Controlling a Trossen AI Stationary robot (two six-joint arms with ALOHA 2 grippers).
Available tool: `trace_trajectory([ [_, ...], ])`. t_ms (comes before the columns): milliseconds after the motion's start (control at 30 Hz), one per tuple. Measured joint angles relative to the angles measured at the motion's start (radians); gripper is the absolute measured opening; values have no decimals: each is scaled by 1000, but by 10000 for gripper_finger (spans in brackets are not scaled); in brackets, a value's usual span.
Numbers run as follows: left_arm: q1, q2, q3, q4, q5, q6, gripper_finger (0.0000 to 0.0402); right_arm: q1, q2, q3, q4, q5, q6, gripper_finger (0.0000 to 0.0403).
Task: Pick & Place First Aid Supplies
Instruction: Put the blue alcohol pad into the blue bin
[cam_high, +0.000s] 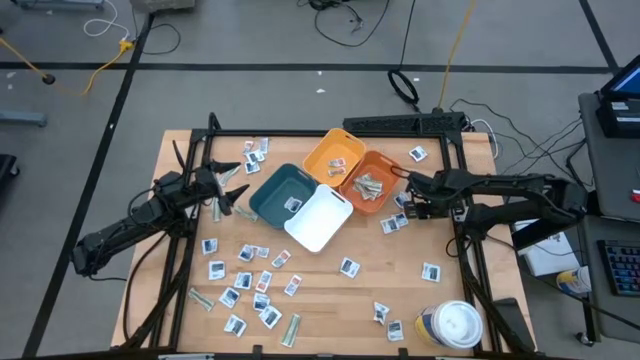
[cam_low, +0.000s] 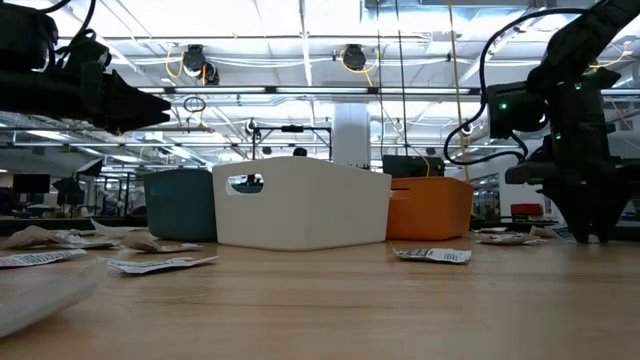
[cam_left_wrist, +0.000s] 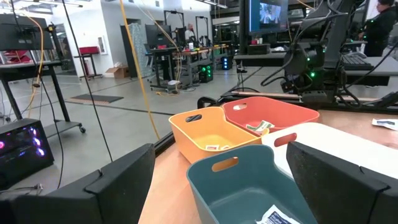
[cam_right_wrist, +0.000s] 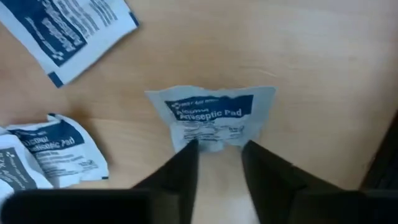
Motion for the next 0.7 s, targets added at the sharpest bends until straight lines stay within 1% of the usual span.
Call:
trace_trajectory([
  [167, 0, 0, 0, 0, 0, 0, 367, 0, 0, 0, 18, 7, -11, 20],
  [200, 0, 0, 0, 0, 0, 0, 367, 0, 0, 0, 23, 7, -25, 10],
  [467, 0, 0, 0, 0, 0, 0, 367, 0, 1, 8, 19, 0, -43, 1],
  [567, 0, 0, 0, 0, 0, 0, 367, 1, 1, 51, -12, -7, -58, 1],
  [700, 0, 0, 0, 0, 0, 0, 367, 1, 2, 142, -77, -26, -108, 1],
])
